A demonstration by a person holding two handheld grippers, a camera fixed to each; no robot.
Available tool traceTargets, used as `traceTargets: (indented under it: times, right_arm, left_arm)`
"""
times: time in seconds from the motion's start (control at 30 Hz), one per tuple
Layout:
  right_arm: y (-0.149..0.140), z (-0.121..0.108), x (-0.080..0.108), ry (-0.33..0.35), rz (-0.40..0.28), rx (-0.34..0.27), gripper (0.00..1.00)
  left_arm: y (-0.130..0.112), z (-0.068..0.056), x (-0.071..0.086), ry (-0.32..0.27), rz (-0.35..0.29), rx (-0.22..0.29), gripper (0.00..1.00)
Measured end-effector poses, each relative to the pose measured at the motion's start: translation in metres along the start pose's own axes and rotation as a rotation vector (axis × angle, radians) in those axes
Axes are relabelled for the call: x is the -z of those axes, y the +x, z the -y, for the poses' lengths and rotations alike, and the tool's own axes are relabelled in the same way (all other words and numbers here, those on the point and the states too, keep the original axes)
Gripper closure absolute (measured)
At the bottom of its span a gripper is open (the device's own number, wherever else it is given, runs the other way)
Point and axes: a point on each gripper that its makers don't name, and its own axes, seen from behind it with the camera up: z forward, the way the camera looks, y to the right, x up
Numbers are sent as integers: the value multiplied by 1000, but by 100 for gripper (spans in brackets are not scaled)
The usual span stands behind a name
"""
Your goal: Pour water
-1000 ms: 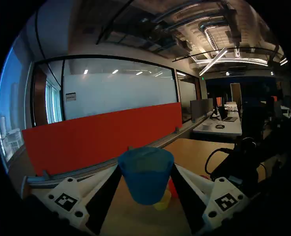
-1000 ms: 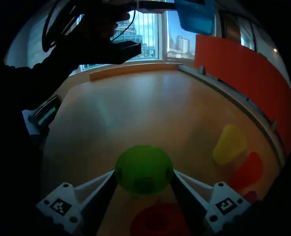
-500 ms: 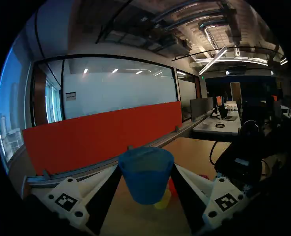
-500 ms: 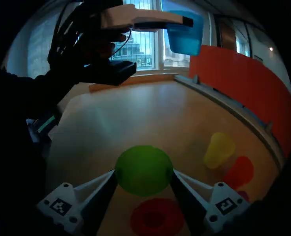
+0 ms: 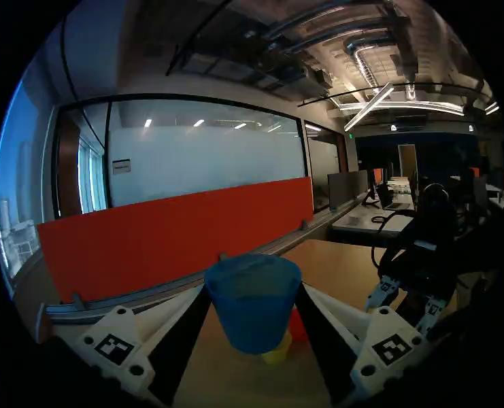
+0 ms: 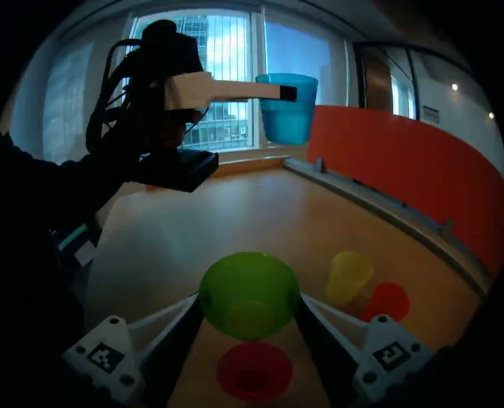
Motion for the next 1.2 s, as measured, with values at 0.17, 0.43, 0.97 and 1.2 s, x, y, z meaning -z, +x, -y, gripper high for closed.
traceTargets:
  times: [0.17, 0.43, 0.97, 1.2]
  right_arm:
    - [10, -1, 10, -6, -43, 0, 9]
    - [24, -3, 21, -25, -103, -3, 9]
    - [41, -12, 32, -61, -186, -17, 8]
    - [49, -15, 35, -69, -222, -27, 8]
  left_arm:
    - [3, -2, 1, 0, -3, 0, 15]
    - [6, -5, 2, -4, -3, 0, 15]
    - [5, -11, 1, -17, -2, 4, 15]
    - [4, -13, 1, -27, -3, 11, 15]
